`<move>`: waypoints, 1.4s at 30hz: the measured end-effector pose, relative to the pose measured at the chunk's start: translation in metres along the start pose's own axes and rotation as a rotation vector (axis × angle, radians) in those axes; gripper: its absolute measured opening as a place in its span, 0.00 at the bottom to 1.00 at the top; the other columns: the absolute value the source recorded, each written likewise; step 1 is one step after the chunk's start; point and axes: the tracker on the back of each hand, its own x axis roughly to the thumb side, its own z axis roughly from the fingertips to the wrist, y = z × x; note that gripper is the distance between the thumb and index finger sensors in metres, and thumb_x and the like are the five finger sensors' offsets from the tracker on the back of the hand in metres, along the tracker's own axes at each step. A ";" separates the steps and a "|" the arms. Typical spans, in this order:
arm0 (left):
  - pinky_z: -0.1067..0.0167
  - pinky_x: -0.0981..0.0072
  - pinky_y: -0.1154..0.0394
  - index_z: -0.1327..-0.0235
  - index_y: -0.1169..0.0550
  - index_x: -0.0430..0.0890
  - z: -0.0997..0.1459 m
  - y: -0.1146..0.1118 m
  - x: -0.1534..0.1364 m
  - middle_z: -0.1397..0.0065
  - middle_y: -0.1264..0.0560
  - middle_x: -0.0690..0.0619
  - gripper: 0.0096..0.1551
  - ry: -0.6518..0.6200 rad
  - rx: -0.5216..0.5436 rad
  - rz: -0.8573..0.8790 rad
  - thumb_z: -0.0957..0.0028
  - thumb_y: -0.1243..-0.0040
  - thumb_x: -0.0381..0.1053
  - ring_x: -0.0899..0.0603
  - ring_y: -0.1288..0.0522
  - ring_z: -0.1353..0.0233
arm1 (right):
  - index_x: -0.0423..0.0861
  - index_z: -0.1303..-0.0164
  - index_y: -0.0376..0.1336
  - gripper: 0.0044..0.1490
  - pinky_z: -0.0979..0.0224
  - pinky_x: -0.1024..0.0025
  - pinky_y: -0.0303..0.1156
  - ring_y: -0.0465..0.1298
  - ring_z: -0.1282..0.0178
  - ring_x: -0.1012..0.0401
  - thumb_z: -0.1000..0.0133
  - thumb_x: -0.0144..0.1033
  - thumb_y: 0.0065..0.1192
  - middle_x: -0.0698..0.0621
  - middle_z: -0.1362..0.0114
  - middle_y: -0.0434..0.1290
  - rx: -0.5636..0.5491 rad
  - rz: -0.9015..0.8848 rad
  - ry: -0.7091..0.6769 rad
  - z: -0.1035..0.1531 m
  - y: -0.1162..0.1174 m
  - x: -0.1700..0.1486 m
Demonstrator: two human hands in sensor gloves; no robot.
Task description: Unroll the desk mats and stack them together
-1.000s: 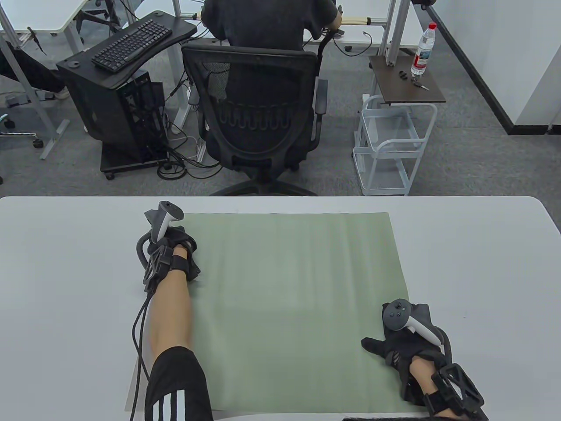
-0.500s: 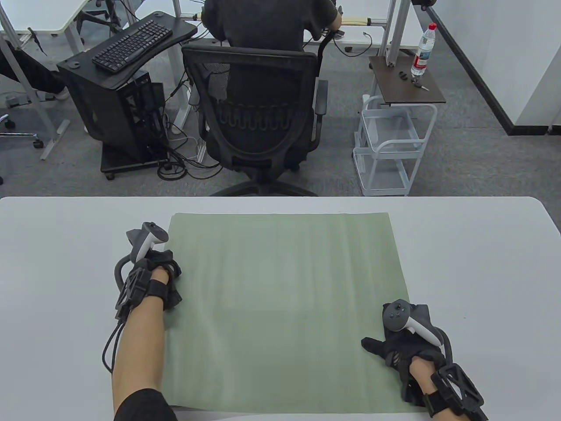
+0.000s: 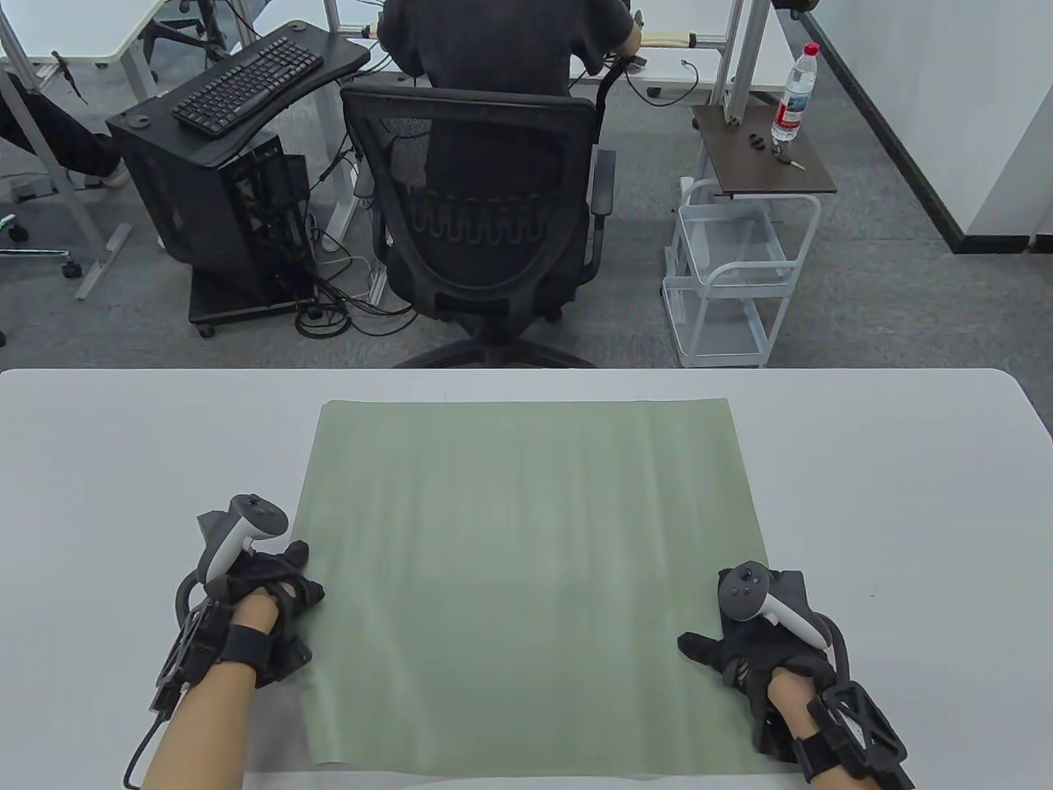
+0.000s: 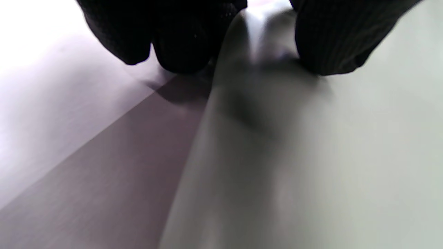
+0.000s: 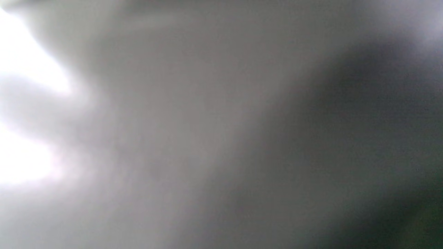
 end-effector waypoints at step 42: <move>0.47 0.46 0.22 0.37 0.40 0.66 0.076 -0.067 -0.015 0.43 0.20 0.53 0.41 -0.029 0.148 -0.605 0.61 0.30 0.53 0.43 0.16 0.49 | 0.54 0.32 0.15 0.65 0.29 0.44 0.18 0.13 0.27 0.46 0.55 0.75 0.43 0.51 0.26 0.10 0.009 -0.041 -0.016 -0.001 -0.002 -0.002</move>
